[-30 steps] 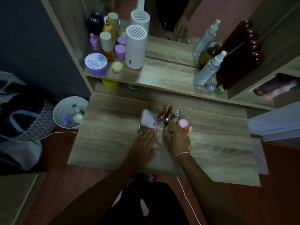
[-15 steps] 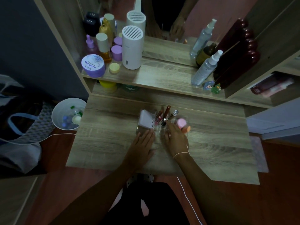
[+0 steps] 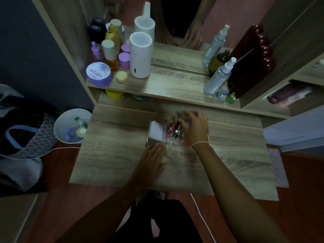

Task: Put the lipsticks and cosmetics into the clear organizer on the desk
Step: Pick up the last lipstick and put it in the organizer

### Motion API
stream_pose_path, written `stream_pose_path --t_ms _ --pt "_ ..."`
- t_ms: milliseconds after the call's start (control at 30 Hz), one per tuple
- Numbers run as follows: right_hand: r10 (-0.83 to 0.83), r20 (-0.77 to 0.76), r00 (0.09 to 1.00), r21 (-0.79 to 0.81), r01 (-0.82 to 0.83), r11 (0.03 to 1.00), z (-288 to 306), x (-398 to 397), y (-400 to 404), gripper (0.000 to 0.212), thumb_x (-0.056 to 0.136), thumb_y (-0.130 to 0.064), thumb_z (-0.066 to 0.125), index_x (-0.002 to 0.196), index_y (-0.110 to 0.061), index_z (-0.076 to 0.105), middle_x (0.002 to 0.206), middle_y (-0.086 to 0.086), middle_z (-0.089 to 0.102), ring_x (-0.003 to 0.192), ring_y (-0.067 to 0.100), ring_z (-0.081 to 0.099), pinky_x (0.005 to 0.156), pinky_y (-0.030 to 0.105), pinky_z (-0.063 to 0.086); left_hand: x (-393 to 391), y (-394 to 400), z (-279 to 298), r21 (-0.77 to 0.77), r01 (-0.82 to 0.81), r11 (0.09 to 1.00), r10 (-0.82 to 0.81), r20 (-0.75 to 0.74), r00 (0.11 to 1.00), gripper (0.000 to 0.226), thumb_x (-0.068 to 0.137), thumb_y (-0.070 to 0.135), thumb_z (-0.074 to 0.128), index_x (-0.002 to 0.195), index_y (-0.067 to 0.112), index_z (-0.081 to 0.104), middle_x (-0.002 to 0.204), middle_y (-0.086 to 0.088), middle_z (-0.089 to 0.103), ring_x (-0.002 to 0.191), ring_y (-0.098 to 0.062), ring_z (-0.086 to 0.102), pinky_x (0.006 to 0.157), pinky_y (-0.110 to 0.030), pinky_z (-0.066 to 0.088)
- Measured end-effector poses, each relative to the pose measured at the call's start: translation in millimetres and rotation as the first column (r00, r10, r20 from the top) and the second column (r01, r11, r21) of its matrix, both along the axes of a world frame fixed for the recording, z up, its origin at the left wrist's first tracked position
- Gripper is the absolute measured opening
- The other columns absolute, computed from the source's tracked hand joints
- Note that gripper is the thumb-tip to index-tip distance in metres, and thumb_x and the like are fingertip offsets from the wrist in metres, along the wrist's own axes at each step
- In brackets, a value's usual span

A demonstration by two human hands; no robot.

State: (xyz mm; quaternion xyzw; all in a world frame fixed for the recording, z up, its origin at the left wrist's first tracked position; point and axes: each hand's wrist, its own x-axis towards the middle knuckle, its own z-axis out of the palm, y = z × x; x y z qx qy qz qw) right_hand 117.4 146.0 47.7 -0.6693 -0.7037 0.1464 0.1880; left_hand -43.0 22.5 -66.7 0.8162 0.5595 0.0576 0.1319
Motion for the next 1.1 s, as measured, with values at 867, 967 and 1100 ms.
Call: stream_pose_path --t_ms 867,967,1100 --pt "0.019 0.011 1.0 -0.065 -0.018 0.998 -12 0 -6 0.016 0.078 -0.024 0.071 0.092 -0.015 0.069 0.103 0.013 0.062 0.101 0.035 0.052 0.086 0.045 0.045 -3 -1 4 0.022 0.013 1.0 -0.013 0.004 1.0 0.064 0.09 0.044 0.042 0.143 0.008 0.033 0.152 -0.011 0.034 0.141 -0.024 0.03 0.112 -0.052 0.029" --pt "0.029 0.018 0.999 -0.052 -0.028 0.998 -12 0 -5 0.021 0.077 -0.026 0.072 0.094 -0.015 0.068 0.104 0.013 0.062 0.101 0.035 0.052 0.086 0.045 0.046 -3 0 6 0.023 0.017 1.0 -0.017 0.012 1.0 0.063 0.09 0.044 0.041 0.142 0.008 0.035 0.15 -0.011 0.037 0.14 -0.024 0.033 0.111 -0.052 0.032" --pt "0.046 0.025 0.999 -0.039 -0.045 0.998 -11 3 -6 0.028 0.077 -0.028 0.072 0.101 -0.016 0.066 0.107 0.012 0.062 0.102 0.035 0.052 0.086 0.044 0.046 -4 -1 5 0.027 0.027 0.999 -0.027 0.005 1.0 0.064 0.09 0.044 0.042 0.142 0.008 0.036 0.15 -0.011 0.037 0.139 -0.024 0.033 0.111 -0.052 0.033"
